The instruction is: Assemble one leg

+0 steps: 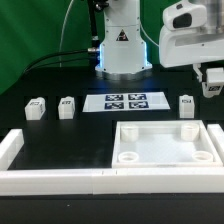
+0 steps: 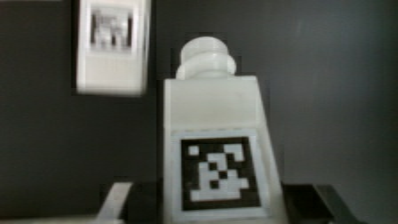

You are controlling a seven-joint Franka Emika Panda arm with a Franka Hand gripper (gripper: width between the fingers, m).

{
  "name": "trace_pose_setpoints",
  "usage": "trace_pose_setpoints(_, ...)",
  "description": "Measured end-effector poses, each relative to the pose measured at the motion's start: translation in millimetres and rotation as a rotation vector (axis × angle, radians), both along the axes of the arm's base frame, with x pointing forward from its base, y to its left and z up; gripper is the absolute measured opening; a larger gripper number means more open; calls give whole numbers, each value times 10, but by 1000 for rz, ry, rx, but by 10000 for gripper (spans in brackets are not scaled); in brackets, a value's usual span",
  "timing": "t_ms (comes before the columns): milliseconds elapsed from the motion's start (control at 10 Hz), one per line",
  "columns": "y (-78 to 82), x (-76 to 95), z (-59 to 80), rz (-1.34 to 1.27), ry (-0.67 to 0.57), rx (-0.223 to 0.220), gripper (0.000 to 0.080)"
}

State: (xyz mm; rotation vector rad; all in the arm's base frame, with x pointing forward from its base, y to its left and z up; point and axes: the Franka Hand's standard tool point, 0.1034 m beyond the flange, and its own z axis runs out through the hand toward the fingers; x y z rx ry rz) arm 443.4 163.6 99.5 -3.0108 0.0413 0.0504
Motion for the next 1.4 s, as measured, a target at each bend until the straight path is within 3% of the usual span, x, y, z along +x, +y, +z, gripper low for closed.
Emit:
trace_pose_setpoints(200,-144,249,216,20,-198,8,294)
trace_pose_setpoints(300,-240,233,270,40,-153,0,294)
trace_pose_setpoints(600,-349,569,550,21,-184,1,294)
trace_pose_setpoints(1100,-360,560,492,34,-177,0,294)
trace_pose_setpoints(1400,-377,986,416,66,-193,16,294)
